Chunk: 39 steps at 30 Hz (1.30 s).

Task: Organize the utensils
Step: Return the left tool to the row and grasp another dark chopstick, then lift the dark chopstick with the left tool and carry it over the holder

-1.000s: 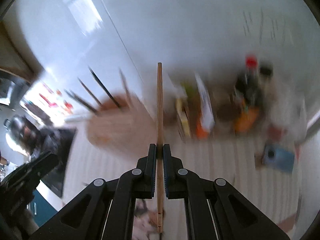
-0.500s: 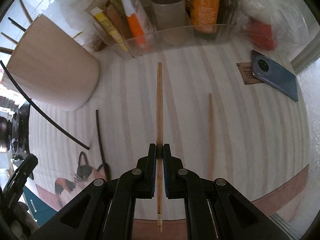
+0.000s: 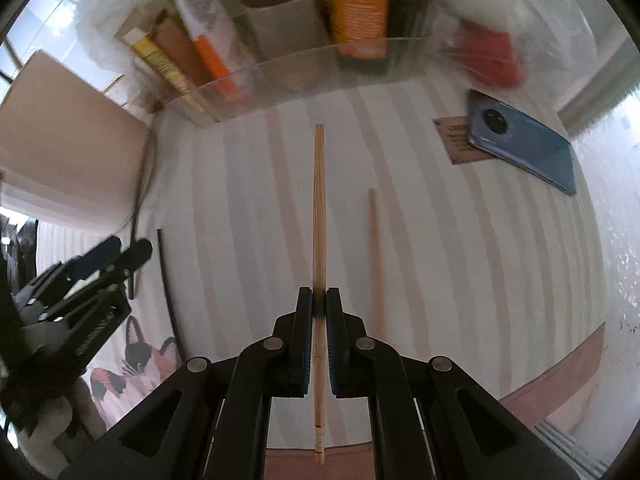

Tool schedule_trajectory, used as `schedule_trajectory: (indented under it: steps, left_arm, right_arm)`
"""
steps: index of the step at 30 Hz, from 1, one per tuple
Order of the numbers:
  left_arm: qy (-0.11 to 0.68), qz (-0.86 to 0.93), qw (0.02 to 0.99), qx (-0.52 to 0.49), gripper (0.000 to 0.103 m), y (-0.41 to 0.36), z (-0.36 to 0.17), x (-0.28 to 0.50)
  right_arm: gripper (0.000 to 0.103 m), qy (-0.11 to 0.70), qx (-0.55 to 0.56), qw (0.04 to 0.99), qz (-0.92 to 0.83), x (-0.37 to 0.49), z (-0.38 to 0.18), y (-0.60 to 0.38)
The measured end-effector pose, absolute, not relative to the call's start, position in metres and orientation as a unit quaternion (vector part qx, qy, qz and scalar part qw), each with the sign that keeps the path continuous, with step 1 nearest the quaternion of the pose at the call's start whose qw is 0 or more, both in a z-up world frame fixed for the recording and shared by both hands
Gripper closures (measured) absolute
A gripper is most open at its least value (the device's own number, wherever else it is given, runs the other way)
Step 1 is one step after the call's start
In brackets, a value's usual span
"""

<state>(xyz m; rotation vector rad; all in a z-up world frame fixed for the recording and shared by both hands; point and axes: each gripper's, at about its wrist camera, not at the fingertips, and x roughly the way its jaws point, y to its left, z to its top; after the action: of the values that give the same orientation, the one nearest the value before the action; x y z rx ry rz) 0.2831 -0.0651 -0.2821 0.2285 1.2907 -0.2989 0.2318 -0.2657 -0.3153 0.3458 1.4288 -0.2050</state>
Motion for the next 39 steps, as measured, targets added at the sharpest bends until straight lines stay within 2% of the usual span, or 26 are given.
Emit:
schedule_trajectory:
  steps: [6, 9, 10, 17, 20, 25, 27, 28, 31, 39]
  left_arm:
    - [0.609, -0.128, 0.773, 0.122, 0.065, -0.065, -0.295, 0.285]
    - [0.610, -0.124, 0.772, 0.123, 0.084, -0.067, -0.296, 0.285]
    - [0.617, -0.122, 0.768, 0.116, 0.095, -0.065, -0.296, 0.285]
    - [0.659, -0.131, 0.741, 0.014, 0.093, -0.032, -0.272, 0.253]
    - [0.684, -0.137, 0.716, -0.013, 0.090, -0.032, -0.279, 0.236]
    - [0.675, -0.111, 0.729, 0.041, 0.090, -0.057, -0.290, 0.233]
    - [0.660, -0.101, 0.740, 0.074, 0.093, -0.063, -0.289, 0.233]
    - [0.654, -0.100, 0.745, 0.087, 0.100, -0.064, -0.289, 0.232]
    - [0.654, -0.097, 0.744, 0.100, 0.101, -0.058, -0.291, 0.228]
    - [0.650, -0.059, 0.747, 0.127, 0.102, 0.025, -0.284, 0.206]
  right_arm:
    - [0.096, 0.660, 0.174, 0.724, -0.103, 0.226, -0.335, -0.276]
    - [0.096, 0.664, 0.176, 0.720, -0.102, 0.225, -0.342, -0.275]
    - [0.096, 0.665, 0.176, 0.719, -0.102, 0.225, -0.343, -0.274]
    - [0.096, 0.665, 0.178, 0.718, -0.100, 0.220, -0.344, -0.275]
    - [0.096, 0.669, 0.178, 0.715, -0.101, 0.213, -0.346, -0.278]
    - [0.096, 0.680, 0.175, 0.703, -0.108, 0.199, -0.357, -0.280]
    - [0.096, 0.684, 0.173, 0.700, -0.109, 0.195, -0.360, -0.280]
    - [0.096, 0.685, 0.171, 0.700, -0.109, 0.193, -0.361, -0.279]
    - [0.096, 0.687, 0.168, 0.699, -0.107, 0.190, -0.363, -0.275]
    - [0.096, 0.686, 0.161, 0.704, -0.091, 0.205, -0.363, -0.255]
